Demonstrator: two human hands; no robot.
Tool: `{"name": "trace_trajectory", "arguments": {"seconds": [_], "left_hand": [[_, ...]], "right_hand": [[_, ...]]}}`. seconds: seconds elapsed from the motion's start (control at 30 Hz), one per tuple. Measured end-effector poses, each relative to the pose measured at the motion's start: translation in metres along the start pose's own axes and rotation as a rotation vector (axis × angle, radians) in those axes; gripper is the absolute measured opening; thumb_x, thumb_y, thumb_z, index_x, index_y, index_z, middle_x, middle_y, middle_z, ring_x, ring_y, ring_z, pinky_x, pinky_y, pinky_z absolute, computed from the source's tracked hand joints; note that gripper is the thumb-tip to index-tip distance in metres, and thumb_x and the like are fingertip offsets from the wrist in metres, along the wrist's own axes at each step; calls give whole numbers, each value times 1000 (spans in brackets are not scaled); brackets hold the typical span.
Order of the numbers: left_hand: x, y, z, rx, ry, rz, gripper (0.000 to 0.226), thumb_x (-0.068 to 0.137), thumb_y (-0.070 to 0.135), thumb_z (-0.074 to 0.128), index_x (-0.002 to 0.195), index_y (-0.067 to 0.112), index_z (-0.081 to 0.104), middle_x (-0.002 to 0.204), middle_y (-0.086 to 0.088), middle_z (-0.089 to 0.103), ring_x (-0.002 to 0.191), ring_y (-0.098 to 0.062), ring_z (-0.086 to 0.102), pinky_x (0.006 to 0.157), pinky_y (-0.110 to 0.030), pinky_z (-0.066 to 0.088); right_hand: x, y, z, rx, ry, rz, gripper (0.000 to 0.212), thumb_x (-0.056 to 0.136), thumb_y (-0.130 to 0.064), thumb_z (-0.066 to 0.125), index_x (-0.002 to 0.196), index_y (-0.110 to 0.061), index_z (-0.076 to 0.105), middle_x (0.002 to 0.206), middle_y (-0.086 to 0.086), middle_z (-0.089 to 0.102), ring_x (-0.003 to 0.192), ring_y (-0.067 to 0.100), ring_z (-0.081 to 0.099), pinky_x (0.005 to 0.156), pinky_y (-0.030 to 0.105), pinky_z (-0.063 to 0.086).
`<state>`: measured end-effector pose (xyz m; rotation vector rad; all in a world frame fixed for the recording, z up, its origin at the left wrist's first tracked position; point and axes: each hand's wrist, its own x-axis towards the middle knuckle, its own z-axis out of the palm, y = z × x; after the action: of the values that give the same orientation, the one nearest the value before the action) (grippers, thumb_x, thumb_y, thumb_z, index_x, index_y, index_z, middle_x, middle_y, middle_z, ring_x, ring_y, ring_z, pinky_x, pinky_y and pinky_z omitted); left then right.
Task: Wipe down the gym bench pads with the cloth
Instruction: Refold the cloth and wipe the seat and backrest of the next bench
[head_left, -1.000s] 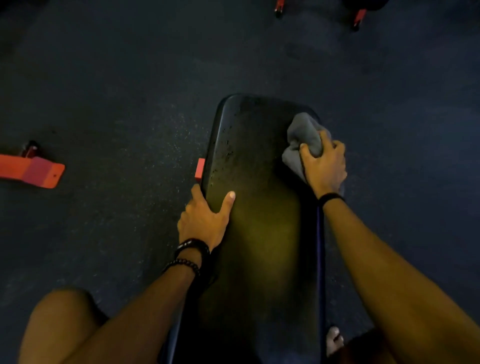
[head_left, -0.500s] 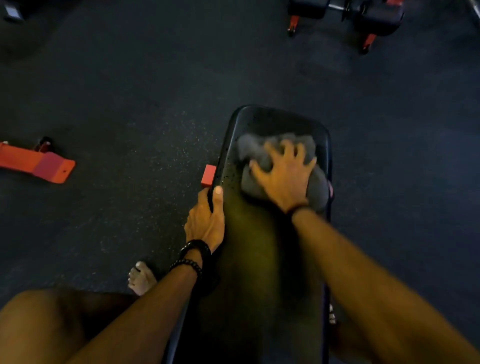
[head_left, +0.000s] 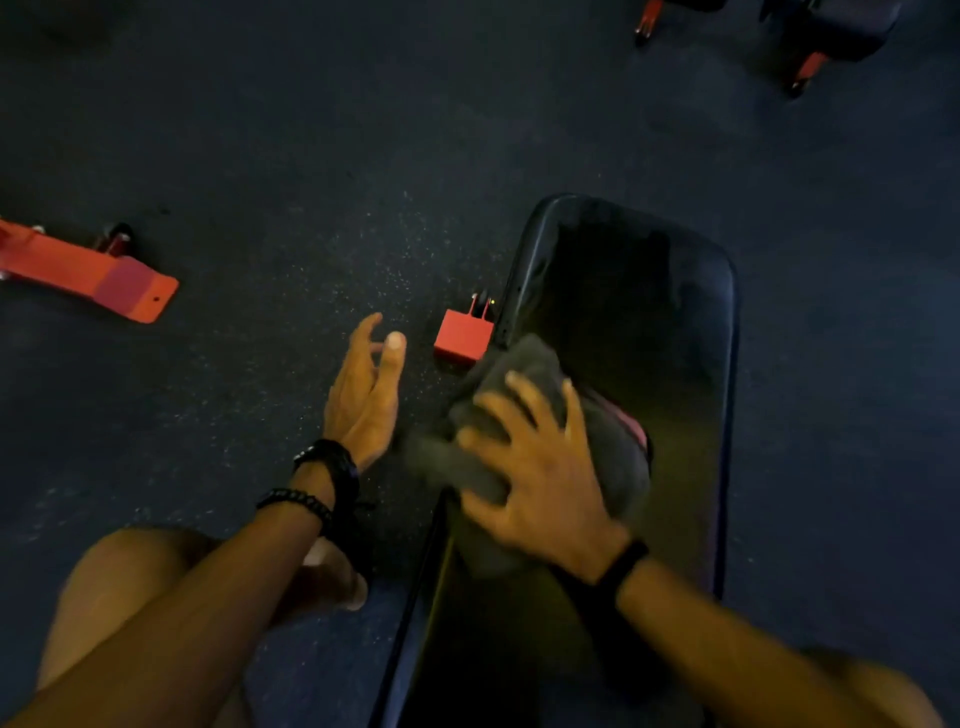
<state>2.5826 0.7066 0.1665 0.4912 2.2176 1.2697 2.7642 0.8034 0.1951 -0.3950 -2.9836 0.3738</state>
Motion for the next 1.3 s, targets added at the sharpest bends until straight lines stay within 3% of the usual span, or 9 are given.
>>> {"name": "trace_trajectory", "arguments": {"seconds": [0.1,0.2,0.53,0.63,0.8,0.97,1.1,1.17,1.3], "left_hand": [[-1,-6,-11,179,-112,-20,93,75,86,33,151,34,21,142,2,47,121,-20,52,103,-51,42],[-9,-8,-21,244,-111,1,80,86,68,52,151,30,25,142,0,47,121,-22,53,100,-47,46],[-6,-9,-47,254,-25,129,51,90,45,64,133,21,52,121,1,60,110,-19,58,96,-47,49],[-6,1,-47,276,-41,130,50,91,46,61,133,21,52,120,2,60,110,-17,58,95,-43,49],[-24,13,-50,261,-15,113,51,91,50,60,132,21,52,119,2,60,109,-17,58,94,-42,49],[-30,19,-38,117,35,68,68,76,68,48,125,23,57,110,4,63,103,-17,61,91,-45,51],[-28,25,-9,21,32,45,65,81,62,47,127,18,58,109,4,62,104,-17,61,91,-38,50],[-28,28,2,27,19,50,65,82,62,45,130,19,55,113,4,62,105,-15,60,92,-39,50],[-37,32,21,114,-62,44,71,82,68,39,138,24,46,126,2,56,112,-17,56,96,-47,49]], "right_hand": [[95,60,-2,-78,84,197,44,79,-60,53,113,-33,62,127,-6,52,132,23,36,110,63,23],[151,94,-12,-188,3,353,57,73,-62,50,115,-27,68,132,-3,54,135,25,35,110,61,23],[28,-17,6,-57,-209,-353,41,82,-64,50,93,-31,70,95,-9,65,105,17,53,111,61,22],[94,44,-1,-66,-41,-115,47,79,-66,50,94,-25,67,98,-5,63,106,21,54,111,59,23],[159,71,-17,-218,-78,272,49,76,-64,49,99,-25,68,111,-2,64,116,23,49,109,58,25],[37,-21,-1,-20,-52,-11,45,73,-62,52,88,-24,70,101,-1,66,116,26,52,109,61,23],[-7,-18,2,17,-18,-129,42,76,-61,59,106,-33,68,121,-8,61,132,24,43,109,61,23],[19,22,-4,-21,103,12,39,75,-58,58,104,-33,63,118,-8,57,124,20,46,103,56,32],[88,126,-34,-66,259,659,48,78,-58,46,117,-33,60,124,-1,53,120,26,45,97,59,35]]}}
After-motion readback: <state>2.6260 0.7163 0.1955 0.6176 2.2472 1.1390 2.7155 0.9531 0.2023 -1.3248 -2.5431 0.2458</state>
